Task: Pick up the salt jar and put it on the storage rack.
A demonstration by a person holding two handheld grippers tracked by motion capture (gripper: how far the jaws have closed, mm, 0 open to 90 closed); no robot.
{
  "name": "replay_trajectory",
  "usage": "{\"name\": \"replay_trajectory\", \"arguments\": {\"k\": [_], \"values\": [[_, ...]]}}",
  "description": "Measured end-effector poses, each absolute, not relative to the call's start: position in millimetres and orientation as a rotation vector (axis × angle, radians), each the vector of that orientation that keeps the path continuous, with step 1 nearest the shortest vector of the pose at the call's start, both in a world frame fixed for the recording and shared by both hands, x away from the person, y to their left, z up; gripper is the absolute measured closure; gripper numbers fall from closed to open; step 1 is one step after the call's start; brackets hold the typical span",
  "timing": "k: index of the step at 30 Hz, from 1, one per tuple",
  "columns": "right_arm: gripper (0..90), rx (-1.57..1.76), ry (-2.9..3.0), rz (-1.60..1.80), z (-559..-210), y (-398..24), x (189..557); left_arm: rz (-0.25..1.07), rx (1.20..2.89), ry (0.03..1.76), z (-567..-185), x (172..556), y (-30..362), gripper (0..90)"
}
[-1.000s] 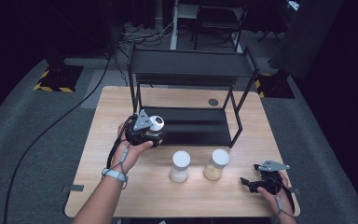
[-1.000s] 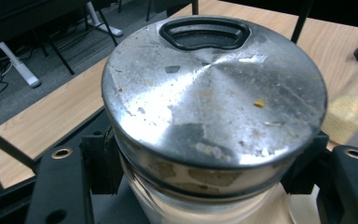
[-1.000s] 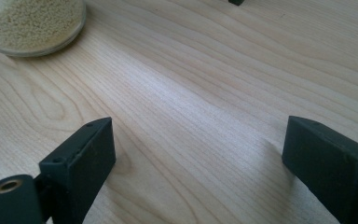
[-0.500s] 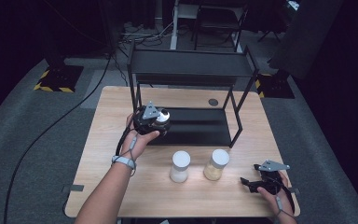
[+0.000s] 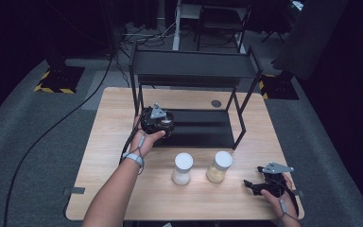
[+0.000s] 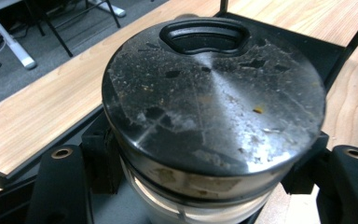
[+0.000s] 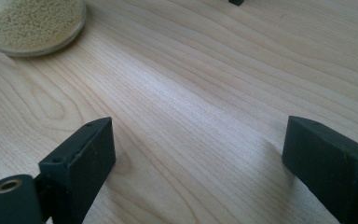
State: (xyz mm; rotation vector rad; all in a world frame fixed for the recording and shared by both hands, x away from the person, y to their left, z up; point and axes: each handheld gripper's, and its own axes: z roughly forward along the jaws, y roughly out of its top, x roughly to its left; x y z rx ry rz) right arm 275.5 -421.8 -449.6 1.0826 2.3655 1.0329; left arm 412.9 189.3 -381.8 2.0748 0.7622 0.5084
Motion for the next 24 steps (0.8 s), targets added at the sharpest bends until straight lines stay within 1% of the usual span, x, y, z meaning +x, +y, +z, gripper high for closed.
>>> {"name": "replay_trajectory", "arguments": {"k": [8,24], "values": [[9.4,1.082,2.365,1.033,-450,-422,276,0.496,2.094,0.771,-393,423,183,30.1],[9.4,1.082,2.365,1.033,-450,-422,276,0.484,2.107,0.793,-407,432,183,30.1]]}}
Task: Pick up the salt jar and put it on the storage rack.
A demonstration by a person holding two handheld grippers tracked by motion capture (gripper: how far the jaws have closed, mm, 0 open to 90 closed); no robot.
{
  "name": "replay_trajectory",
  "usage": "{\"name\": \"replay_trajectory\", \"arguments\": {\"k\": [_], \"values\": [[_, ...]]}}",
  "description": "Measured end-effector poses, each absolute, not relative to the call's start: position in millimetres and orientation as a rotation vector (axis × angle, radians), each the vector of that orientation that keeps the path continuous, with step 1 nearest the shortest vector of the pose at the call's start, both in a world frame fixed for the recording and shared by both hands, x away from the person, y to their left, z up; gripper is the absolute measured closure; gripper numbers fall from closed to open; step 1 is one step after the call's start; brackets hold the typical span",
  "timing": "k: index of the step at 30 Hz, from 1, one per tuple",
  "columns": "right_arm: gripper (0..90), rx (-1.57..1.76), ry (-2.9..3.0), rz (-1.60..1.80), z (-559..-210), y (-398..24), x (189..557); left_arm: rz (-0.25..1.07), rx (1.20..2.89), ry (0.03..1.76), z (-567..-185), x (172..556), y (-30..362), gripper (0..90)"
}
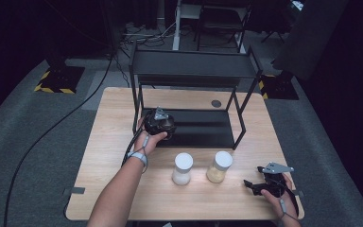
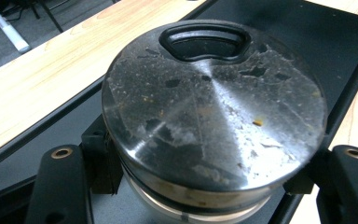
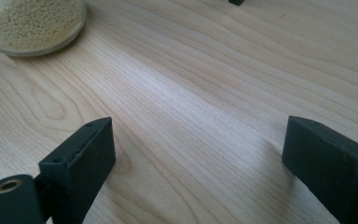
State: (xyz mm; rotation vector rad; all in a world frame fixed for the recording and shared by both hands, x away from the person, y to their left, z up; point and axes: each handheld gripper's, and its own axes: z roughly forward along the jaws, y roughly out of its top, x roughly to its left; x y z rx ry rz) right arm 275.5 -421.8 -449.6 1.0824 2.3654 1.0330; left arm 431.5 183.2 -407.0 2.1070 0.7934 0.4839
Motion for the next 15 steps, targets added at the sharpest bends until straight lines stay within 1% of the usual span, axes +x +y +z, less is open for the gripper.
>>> {"name": "replay_trajectory", "arguments": {"k": [8,10,12,13,15], "values": [[9.4,1.083,2.365,1.033,-450,-422,276,0.463,2.078,0.827,-412,434,187,29.8],[9.4,1.082,2.365,1.033,-450,-422,276,0.494,2.086,0.831,-411,432,183,28.7],[9.4,1.082,2.366,1.032,-450,-422,275,0.539,2.083,0.850,-409,427,178,17.6],[9.4,1.082,2.366,1.033,-450,-422,275,0.544,2.072,0.856,-408,426,179,13.3],[9.3,1.081,2.366,1.033,-450,-422,275,0.545,2.054,0.845,-405,424,181,11.7]]}}
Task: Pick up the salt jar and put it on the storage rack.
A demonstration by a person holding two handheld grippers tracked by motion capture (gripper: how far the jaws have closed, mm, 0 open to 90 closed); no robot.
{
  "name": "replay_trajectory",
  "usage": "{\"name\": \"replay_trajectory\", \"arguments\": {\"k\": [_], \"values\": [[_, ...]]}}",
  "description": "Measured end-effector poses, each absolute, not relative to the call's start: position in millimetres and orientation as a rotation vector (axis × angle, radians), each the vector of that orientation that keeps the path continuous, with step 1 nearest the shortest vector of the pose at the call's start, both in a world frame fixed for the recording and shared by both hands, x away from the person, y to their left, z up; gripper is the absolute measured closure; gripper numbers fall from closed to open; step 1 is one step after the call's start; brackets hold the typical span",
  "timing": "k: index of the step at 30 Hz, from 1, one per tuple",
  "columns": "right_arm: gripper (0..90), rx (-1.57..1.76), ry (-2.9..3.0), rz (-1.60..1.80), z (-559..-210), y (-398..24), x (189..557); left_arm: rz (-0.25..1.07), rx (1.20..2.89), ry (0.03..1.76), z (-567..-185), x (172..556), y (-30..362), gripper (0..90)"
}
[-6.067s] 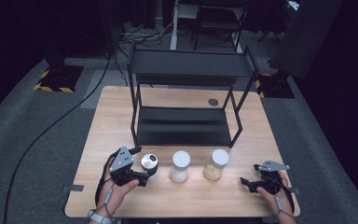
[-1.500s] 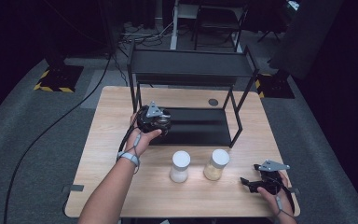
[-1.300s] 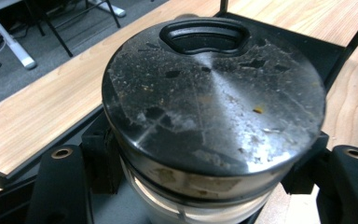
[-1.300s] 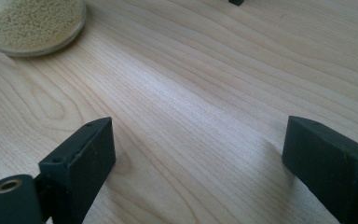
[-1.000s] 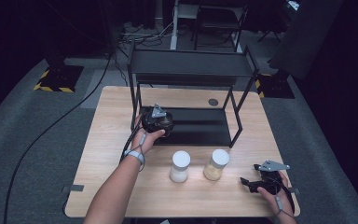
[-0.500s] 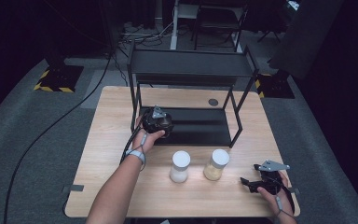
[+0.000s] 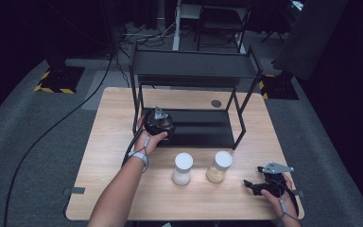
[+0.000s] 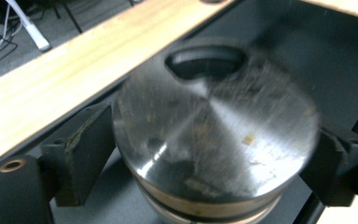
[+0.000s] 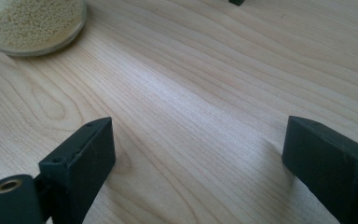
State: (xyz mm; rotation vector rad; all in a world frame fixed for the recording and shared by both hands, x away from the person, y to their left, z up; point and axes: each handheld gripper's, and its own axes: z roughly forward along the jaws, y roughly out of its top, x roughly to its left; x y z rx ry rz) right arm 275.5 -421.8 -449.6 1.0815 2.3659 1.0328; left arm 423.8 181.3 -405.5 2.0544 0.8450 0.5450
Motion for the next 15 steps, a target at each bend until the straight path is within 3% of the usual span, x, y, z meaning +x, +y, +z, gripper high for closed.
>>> {"name": "replay_trajectory", "arguments": {"k": [15], "values": [[9.3,1.081,2.366,1.033,-450,-422,276,0.613,1.970,0.731,-367,391,196,10.3]]}}
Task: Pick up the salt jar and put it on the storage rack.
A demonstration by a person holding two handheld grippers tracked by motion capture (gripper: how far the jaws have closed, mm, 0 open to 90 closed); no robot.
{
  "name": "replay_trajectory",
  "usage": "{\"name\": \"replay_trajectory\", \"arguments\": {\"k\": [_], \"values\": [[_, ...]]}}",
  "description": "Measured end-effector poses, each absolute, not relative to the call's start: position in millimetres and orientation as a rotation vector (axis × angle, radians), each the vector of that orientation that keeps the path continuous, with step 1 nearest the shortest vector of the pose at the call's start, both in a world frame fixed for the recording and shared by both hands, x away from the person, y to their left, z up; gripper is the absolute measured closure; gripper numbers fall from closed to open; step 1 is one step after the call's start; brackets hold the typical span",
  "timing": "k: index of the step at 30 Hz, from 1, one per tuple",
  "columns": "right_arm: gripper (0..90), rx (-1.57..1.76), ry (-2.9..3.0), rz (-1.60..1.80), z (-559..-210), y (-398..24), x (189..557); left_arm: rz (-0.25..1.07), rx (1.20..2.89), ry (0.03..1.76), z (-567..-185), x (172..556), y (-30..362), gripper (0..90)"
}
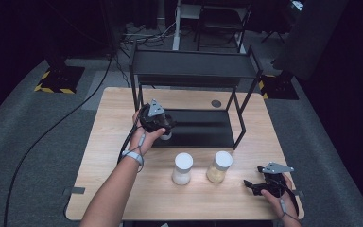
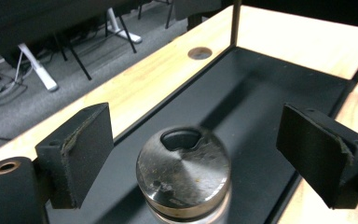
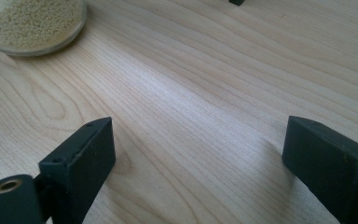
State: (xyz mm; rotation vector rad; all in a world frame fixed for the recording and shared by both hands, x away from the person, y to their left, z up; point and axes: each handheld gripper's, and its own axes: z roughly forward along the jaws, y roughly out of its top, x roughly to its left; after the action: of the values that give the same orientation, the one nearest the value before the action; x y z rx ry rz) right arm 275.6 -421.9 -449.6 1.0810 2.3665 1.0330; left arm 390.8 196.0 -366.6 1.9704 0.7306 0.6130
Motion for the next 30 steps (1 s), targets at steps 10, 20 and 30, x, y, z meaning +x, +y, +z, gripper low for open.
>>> {"name": "replay_trajectory", "arguments": {"k": [10,20,30], "values": [[9.3,1.081,2.367,1.033,-450,-422,276,0.643,1.967,0.711,-340,360,219,9.6],[9.2,1.082,2.367,1.033,-450,-422,276,0.648,1.972,0.674,-325,328,237,8.6],[9.0,1.077,2.371,1.033,-449,-422,276,0.636,1.974,0.664,-312,299,251,8.3]]}}
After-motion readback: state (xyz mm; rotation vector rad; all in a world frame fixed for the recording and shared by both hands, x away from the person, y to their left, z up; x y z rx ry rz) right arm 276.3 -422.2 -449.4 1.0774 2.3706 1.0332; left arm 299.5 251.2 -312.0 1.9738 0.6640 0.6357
